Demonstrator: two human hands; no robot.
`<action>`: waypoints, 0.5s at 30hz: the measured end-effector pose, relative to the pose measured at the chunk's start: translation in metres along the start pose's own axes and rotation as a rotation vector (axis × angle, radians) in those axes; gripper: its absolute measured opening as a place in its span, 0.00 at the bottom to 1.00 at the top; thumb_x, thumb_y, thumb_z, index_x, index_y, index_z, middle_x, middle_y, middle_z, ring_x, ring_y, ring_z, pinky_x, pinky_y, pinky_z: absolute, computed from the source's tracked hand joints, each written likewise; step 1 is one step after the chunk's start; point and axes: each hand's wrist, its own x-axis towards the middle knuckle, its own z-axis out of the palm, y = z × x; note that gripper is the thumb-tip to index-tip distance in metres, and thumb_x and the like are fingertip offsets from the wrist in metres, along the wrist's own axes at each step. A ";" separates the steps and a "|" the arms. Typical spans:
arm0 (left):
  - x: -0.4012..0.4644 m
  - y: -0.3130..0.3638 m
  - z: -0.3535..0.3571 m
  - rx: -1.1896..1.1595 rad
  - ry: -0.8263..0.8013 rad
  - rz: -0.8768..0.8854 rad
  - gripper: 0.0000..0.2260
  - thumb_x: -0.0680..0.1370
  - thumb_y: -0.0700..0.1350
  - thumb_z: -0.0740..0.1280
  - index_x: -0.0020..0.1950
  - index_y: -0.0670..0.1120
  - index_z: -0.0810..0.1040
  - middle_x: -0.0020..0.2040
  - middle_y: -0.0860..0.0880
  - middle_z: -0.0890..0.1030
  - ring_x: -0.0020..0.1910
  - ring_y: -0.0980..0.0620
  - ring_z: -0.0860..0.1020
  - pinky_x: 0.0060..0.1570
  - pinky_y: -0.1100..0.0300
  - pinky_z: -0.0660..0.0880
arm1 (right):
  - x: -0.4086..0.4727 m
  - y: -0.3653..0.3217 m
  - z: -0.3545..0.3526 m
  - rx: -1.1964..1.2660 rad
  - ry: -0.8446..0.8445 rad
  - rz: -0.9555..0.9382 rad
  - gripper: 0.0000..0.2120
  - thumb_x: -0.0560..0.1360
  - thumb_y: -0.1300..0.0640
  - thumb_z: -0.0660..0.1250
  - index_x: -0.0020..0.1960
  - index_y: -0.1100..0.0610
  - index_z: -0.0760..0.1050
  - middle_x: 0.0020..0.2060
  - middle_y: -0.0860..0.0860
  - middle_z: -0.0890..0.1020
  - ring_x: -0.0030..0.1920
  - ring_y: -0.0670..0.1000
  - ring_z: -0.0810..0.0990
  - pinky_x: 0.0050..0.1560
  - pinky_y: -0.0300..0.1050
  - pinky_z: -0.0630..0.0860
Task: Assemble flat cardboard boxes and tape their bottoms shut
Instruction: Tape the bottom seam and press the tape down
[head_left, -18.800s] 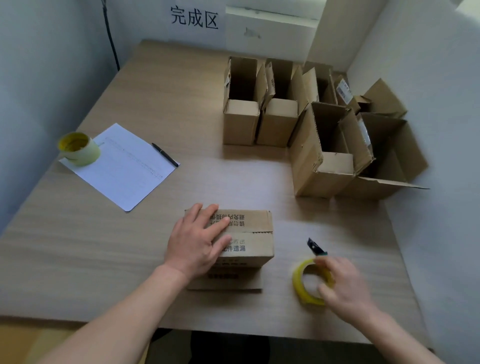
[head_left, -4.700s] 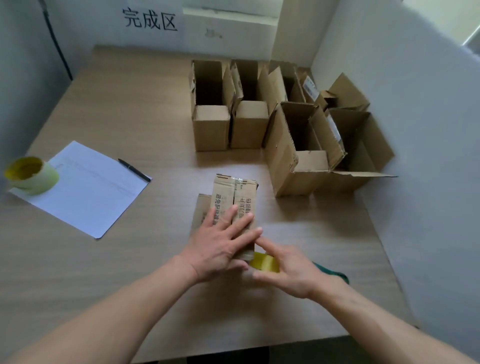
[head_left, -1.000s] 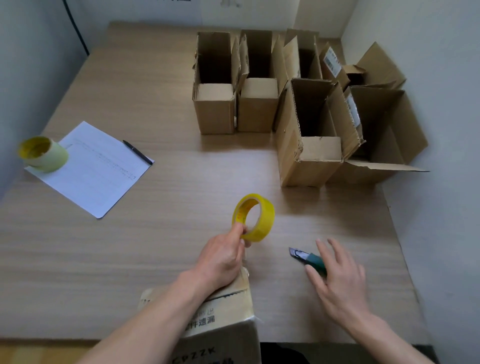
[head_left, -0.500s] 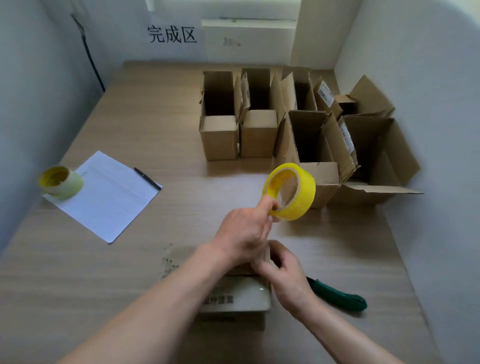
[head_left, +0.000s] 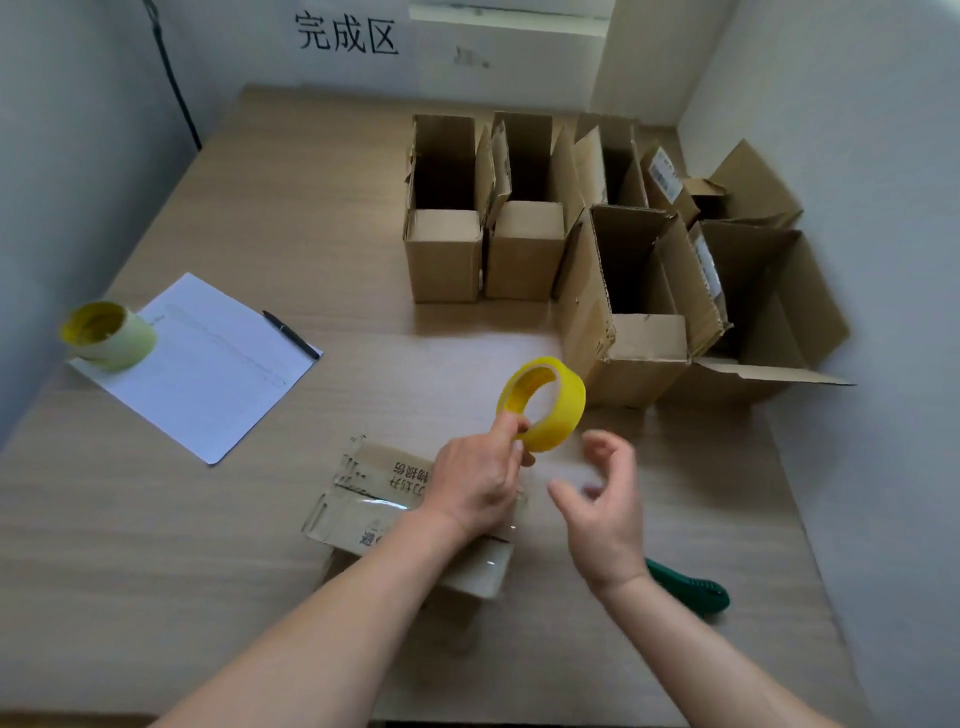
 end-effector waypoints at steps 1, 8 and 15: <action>0.000 -0.001 0.000 0.001 0.006 0.007 0.12 0.78 0.52 0.52 0.59 0.56 0.66 0.46 0.59 0.85 0.48 0.43 0.81 0.41 0.54 0.70 | 0.009 -0.008 -0.006 -0.156 0.061 -0.203 0.30 0.63 0.51 0.71 0.64 0.54 0.69 0.62 0.52 0.75 0.66 0.51 0.73 0.65 0.43 0.69; 0.000 -0.002 0.001 0.093 -0.039 0.053 0.09 0.76 0.53 0.52 0.55 0.56 0.64 0.42 0.48 0.84 0.43 0.36 0.79 0.35 0.53 0.61 | 0.067 -0.048 -0.008 -1.162 -0.441 -0.790 0.16 0.68 0.45 0.67 0.53 0.48 0.78 0.47 0.46 0.83 0.59 0.53 0.78 0.63 0.54 0.62; -0.001 -0.005 0.000 0.144 -0.111 0.038 0.13 0.75 0.53 0.50 0.59 0.56 0.62 0.45 0.47 0.84 0.47 0.37 0.79 0.42 0.48 0.71 | 0.075 -0.038 -0.003 -1.139 -0.668 -0.587 0.17 0.70 0.53 0.61 0.59 0.48 0.68 0.45 0.49 0.83 0.47 0.59 0.80 0.41 0.49 0.72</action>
